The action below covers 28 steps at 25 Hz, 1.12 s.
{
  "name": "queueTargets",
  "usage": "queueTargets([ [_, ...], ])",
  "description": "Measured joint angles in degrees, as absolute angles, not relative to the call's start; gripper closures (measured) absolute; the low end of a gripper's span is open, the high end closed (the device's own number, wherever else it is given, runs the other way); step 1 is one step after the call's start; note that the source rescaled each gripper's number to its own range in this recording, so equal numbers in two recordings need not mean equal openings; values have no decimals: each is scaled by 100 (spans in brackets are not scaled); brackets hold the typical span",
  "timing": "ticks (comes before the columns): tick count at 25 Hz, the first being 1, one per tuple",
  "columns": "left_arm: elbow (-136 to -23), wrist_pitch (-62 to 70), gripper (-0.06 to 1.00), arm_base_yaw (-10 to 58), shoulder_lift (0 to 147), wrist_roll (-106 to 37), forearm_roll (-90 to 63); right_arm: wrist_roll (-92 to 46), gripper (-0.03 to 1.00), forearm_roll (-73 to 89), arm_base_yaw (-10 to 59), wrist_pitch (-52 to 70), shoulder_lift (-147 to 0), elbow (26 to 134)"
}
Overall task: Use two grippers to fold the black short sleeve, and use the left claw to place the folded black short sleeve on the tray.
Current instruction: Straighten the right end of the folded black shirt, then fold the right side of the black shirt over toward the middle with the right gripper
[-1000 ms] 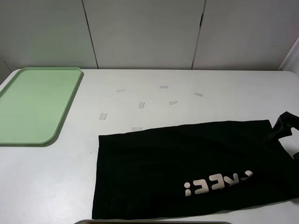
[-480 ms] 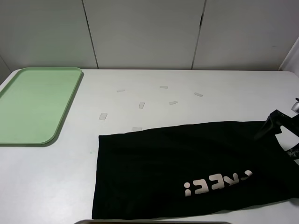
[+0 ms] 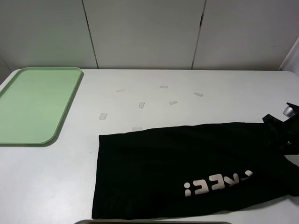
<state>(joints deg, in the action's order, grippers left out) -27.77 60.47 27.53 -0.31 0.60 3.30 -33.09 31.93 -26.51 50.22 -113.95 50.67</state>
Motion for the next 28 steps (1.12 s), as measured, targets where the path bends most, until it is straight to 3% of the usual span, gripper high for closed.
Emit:
queueTargets([
  [1, -2777, 6047, -6, 2753, -31, 60, 330, -3302, 90, 3126, -2651, 5015, -11395, 5067],
  [2, -2777, 6047, -6, 2753, -31, 60, 330, -3274, 93, 3066, -2651, 5009, -11395, 5067],
  [9, -2777, 6047, -6, 2753, -31, 60, 330, -2222, 93, 2075, -2575, 4976, -11286, 5258],
  [17, -2777, 6047, -6, 2753, -31, 60, 330, -395, 93, 424, -2555, 4077, -10374, 5370],
  [28, -2777, 6047, -6, 2753, -31, 60, 330, 965, 93, -597, -2049, 4600, -9571, 5370],
])
